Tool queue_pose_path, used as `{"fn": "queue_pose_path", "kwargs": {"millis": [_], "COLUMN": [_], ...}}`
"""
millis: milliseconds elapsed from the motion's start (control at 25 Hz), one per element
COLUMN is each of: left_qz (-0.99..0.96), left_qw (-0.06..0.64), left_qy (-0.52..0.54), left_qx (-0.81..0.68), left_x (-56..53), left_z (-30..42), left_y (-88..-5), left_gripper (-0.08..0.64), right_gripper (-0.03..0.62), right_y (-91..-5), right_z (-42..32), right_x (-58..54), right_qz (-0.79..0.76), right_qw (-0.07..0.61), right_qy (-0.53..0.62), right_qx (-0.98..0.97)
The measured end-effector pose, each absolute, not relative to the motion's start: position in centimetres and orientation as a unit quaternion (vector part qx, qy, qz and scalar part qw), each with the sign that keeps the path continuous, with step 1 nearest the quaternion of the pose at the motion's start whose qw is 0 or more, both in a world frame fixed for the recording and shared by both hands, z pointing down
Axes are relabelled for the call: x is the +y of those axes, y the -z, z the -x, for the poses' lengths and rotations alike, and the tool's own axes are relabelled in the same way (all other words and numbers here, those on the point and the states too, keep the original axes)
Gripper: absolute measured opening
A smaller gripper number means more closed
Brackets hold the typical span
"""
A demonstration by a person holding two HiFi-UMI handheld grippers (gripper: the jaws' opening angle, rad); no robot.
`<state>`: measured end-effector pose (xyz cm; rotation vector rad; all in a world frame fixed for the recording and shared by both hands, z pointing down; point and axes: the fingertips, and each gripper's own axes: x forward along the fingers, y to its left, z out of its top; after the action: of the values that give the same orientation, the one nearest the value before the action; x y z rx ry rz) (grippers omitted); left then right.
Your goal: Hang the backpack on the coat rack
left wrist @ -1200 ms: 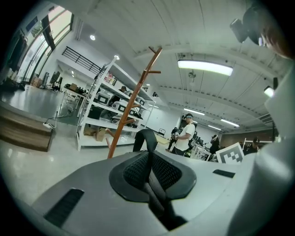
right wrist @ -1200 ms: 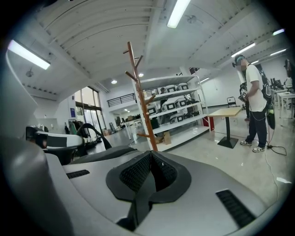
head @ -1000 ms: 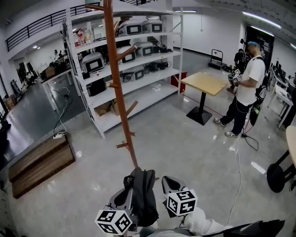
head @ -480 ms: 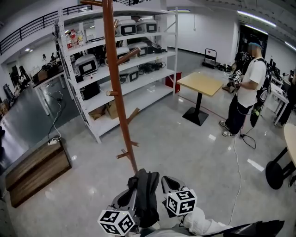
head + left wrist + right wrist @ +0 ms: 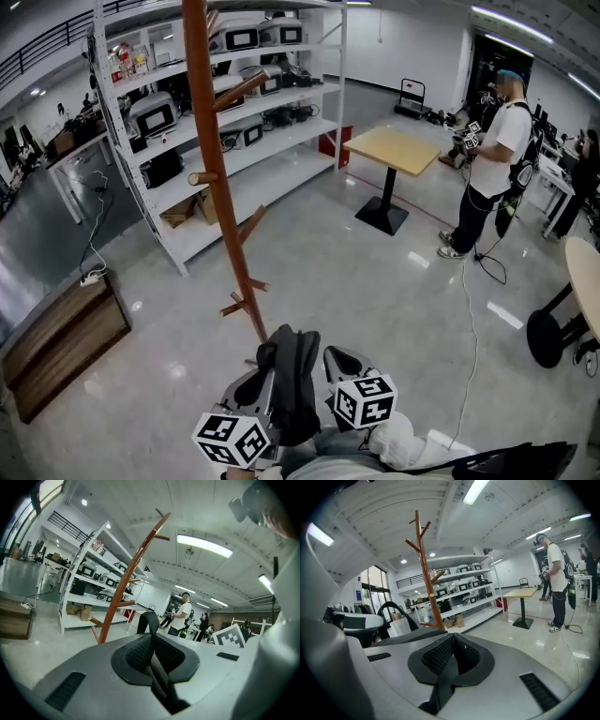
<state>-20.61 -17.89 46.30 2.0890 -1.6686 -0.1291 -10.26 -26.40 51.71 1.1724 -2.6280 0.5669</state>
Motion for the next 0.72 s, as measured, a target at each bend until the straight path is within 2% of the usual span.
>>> {"fn": "queue_pose_path", "kwargs": {"millis": [720], "left_qz": [-0.809], "left_qw": [0.191], "left_qy": [0.008], "left_qx": [-0.556], "left_x": [-23.4], "left_z": [20.1], "left_y": [-43.1], "left_gripper": [0.018], "right_gripper": [0.012], "right_y": [-51.0], "right_z": [8.8], "right_x": [-29.4], "right_qz": [-0.418], "right_qw": [0.081], "right_qy": [-0.207], "right_qx": [-0.881]}}
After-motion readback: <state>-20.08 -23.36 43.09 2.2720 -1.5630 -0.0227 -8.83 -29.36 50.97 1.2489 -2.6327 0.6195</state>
